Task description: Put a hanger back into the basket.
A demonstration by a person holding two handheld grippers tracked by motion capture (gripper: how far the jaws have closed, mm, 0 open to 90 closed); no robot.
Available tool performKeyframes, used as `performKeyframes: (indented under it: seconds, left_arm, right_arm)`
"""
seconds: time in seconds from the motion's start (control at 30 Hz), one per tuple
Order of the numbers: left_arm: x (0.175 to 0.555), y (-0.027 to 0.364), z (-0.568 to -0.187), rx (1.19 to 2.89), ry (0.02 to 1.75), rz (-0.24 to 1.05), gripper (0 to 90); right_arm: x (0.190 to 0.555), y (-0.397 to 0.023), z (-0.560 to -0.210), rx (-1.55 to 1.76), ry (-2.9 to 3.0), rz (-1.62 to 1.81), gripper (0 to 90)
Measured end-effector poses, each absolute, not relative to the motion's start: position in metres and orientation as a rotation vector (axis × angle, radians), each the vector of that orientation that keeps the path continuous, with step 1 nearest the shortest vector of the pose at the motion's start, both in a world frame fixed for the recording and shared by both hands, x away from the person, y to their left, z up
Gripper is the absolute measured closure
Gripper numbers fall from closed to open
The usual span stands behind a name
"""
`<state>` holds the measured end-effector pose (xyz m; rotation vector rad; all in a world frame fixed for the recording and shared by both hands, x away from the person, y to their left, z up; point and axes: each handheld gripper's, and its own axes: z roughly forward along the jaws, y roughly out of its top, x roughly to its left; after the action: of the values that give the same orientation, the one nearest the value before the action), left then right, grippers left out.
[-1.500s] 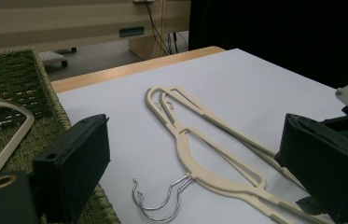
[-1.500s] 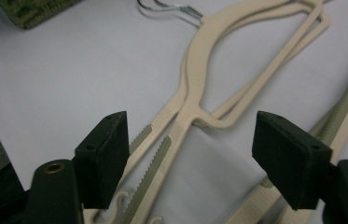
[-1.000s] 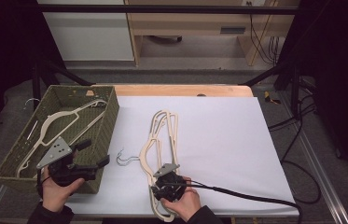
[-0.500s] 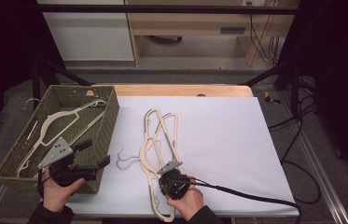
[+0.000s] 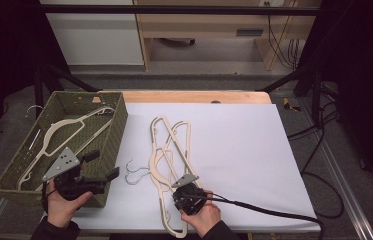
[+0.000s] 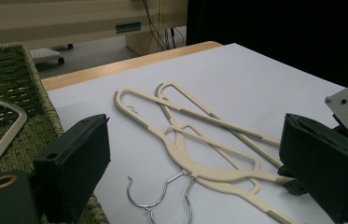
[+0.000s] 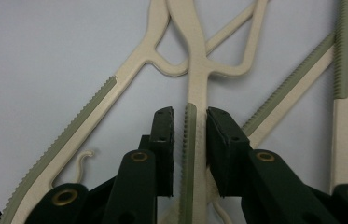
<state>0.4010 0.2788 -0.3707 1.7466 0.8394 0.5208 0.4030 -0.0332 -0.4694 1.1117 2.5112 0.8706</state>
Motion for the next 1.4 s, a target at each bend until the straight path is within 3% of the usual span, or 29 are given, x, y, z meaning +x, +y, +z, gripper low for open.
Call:
performKeyframes:
  seconds: [0.13, 0.5, 0.73, 1.03, 1.4]
  left_arm:
    - [0.401, 0.276, -0.371, 1.753, 0.834, 0.518, 9.0]
    - [0.402, 0.257, -0.377, 1.817, 0.805, 0.480, 13.2]
    - [0.415, 0.224, -0.388, 1.924, 0.778, 0.436, 17.7]
    - [0.431, 0.190, -0.405, 2.076, 0.783, 0.385, 28.9]
    - [0.449, 0.185, -0.432, 2.168, 0.837, 0.322, 43.7]
  right_arm:
    - [0.405, -0.034, -0.469, 1.180, 2.494, 0.859, 79.8]
    - [0.407, -0.041, -0.459, 1.239, 2.486, 0.914, 80.3]
    - [0.408, -0.053, -0.443, 1.198, 2.470, 0.988, 80.4]
    - [0.405, -0.060, -0.433, 1.176, 2.487, 0.995, 80.3]
    - [0.399, -0.075, -0.433, 1.135, 2.502, 1.005, 80.3]
